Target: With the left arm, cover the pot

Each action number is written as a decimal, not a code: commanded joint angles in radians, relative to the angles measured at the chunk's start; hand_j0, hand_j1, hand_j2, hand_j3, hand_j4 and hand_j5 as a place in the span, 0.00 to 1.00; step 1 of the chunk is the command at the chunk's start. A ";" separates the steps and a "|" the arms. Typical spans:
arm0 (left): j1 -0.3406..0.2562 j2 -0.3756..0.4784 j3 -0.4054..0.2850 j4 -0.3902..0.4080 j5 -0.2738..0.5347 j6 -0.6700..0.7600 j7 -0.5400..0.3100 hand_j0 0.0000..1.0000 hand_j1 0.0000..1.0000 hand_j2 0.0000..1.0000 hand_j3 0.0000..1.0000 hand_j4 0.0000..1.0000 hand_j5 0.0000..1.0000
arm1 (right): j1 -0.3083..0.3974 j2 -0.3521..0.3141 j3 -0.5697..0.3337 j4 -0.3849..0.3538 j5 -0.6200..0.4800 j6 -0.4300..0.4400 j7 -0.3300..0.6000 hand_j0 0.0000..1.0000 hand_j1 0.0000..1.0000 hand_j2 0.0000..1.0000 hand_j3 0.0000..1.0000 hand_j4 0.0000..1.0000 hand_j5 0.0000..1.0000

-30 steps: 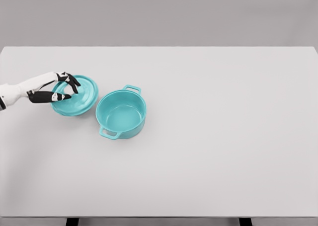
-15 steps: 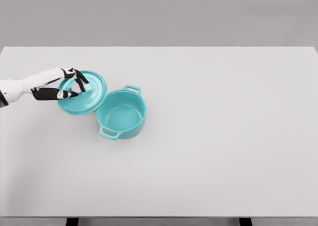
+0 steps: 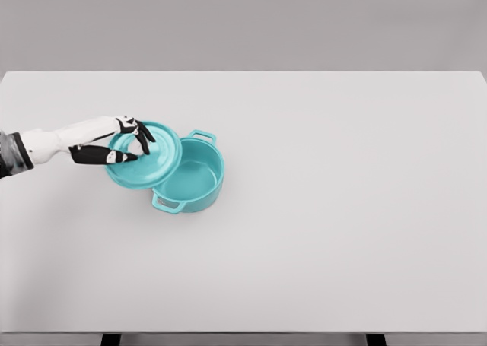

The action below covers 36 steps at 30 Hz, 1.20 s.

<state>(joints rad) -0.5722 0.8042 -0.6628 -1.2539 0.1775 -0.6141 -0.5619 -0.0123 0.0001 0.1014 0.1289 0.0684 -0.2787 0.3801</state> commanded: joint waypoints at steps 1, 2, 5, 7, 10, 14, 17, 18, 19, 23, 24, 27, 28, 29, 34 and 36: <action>-0.002 -0.019 -0.012 -0.005 -0.012 0.004 0.002 0.46 0.46 0.46 0.46 0.46 0.46 | 0.000 0.000 0.000 0.000 0.001 0.000 0.000 1.00 1.00 1.00 1.00 1.00 1.00; -0.002 -0.025 -0.012 -0.005 -0.013 0.008 0.002 0.46 0.46 0.46 0.46 0.46 0.46 | 0.000 0.000 0.000 0.000 0.001 0.000 0.000 1.00 1.00 1.00 1.00 1.00 1.00; -0.003 -0.043 -0.014 -0.005 -0.024 0.010 0.002 0.46 0.46 0.46 0.46 0.46 0.46 | 0.000 0.000 0.000 0.000 0.001 0.000 0.000 1.00 1.00 1.00 1.00 1.00 1.00; -0.003 -0.057 -0.014 -0.005 -0.033 0.010 0.002 0.46 0.46 0.46 0.46 0.46 0.46 | 0.000 0.000 0.000 0.000 0.001 0.000 0.000 1.00 1.00 1.00 1.00 1.00 1.00; -0.005 -0.060 -0.014 -0.021 -0.032 0.010 0.002 0.46 0.46 0.46 0.46 0.46 0.46 | 0.000 0.000 0.000 0.000 0.001 0.000 0.000 1.00 1.00 1.00 1.00 1.00 1.00; 0.000 -0.062 -0.014 -0.056 -0.033 0.023 0.002 0.46 0.46 0.46 0.46 0.46 0.46 | 0.000 0.000 0.000 0.000 0.001 0.000 0.000 1.00 1.00 1.00 1.00 1.00 1.00; -0.002 -0.076 -0.014 -0.056 -0.033 0.039 0.002 0.46 0.46 0.46 0.46 0.46 0.46 | 0.000 0.000 0.000 0.000 0.001 0.000 0.000 1.00 1.00 1.00 1.00 1.00 1.00; -0.002 -0.079 -0.015 -0.056 -0.035 0.039 0.002 0.46 0.46 0.46 0.46 0.46 0.46 | 0.000 0.000 0.000 0.000 0.001 0.000 0.000 1.00 1.00 1.00 1.00 1.00 1.00; -0.002 -0.082 -0.015 -0.056 -0.035 0.039 0.002 0.46 0.46 0.46 0.46 0.46 0.46 | 0.000 0.000 0.000 0.000 0.001 0.000 0.000 1.00 1.00 1.00 1.00 1.00 1.00; 0.000 -0.094 -0.015 -0.058 -0.035 0.039 0.002 0.46 0.46 0.46 0.46 0.46 0.46 | 0.000 0.000 0.000 0.000 0.001 0.000 0.000 1.00 1.00 1.00 1.00 1.00 1.00; 0.002 -0.100 -0.015 -0.059 -0.036 0.039 0.002 0.46 0.46 0.46 0.46 0.46 0.46 | 0.000 0.000 0.000 0.000 0.001 0.000 0.000 1.00 1.00 1.00 1.00 1.00 1.00; 0.000 -0.103 -0.027 -0.064 -0.036 0.039 0.002 0.46 0.46 0.46 0.46 0.46 0.46 | 0.000 0.000 0.000 0.000 0.001 0.000 0.000 1.00 1.00 1.00 1.00 1.00 1.00; -0.002 -0.103 -0.035 -0.064 -0.035 0.039 0.004 0.46 0.46 0.46 0.46 0.46 0.46 | 0.000 0.000 0.000 0.000 0.001 0.000 0.000 1.00 1.00 1.00 1.00 1.00 1.00; -0.002 -0.103 -0.035 -0.065 -0.035 0.039 0.004 0.46 0.46 0.46 0.46 0.46 0.46 | 0.000 0.000 0.000 0.000 0.001 0.000 0.000 1.00 1.00 1.00 1.00 1.00 1.00; 0.002 -0.103 -0.037 -0.078 -0.035 0.037 0.004 0.46 0.46 0.46 0.46 0.46 0.46 | 0.000 0.000 0.000 0.000 0.001 0.000 0.000 1.00 1.00 1.00 1.00 1.00 1.00; 0.000 -0.103 -0.037 -0.078 -0.035 0.037 0.004 0.46 0.46 0.46 0.46 0.46 0.46 | 0.000 0.000 0.000 0.000 0.001 0.000 0.000 1.00 1.00 1.00 1.00 1.00 1.00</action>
<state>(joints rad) -0.5722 0.7008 -0.6993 -1.3286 0.1357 -0.5794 -0.5590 -0.0123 0.0001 0.1014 0.1289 0.0684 -0.2787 0.3801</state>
